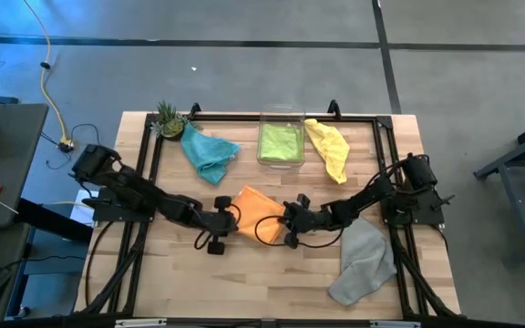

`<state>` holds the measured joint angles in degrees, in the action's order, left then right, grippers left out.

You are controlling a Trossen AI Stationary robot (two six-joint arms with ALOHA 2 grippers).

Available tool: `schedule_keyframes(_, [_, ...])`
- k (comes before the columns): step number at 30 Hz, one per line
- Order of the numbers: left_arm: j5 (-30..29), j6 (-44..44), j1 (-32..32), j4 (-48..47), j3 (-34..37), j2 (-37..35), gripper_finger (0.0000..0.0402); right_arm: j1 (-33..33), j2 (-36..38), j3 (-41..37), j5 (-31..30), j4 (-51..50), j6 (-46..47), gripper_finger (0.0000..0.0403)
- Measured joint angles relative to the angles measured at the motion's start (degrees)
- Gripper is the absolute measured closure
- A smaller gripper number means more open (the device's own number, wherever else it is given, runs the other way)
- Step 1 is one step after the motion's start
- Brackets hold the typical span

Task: Fold microfiber towels
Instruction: Fold the orange microfiber cloth

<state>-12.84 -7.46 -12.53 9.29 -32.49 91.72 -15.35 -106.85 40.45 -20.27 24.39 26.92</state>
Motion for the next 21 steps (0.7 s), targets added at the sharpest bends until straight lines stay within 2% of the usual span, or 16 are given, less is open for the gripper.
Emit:
schedule_keyframes(8, [-1.9,0.1,0.2,5.0,0.0,-2.8,0.0401,0.0,0.0,0.0,0.0,-0.1,0.0,0.0398])
schedule_keyframes(14, [-3.0,-0.1,1.9,5.2,0.0,0.1,0.0401,0.0,0.0,0.0,0.0,-0.1,0.0,0.0398])
schedule_keyframes(21, [-2.8,-3.3,4.0,9.5,3.6,2.6,0.0401,0.0,1.5,0.0,0.3,-1.9,-0.4,0.0398])
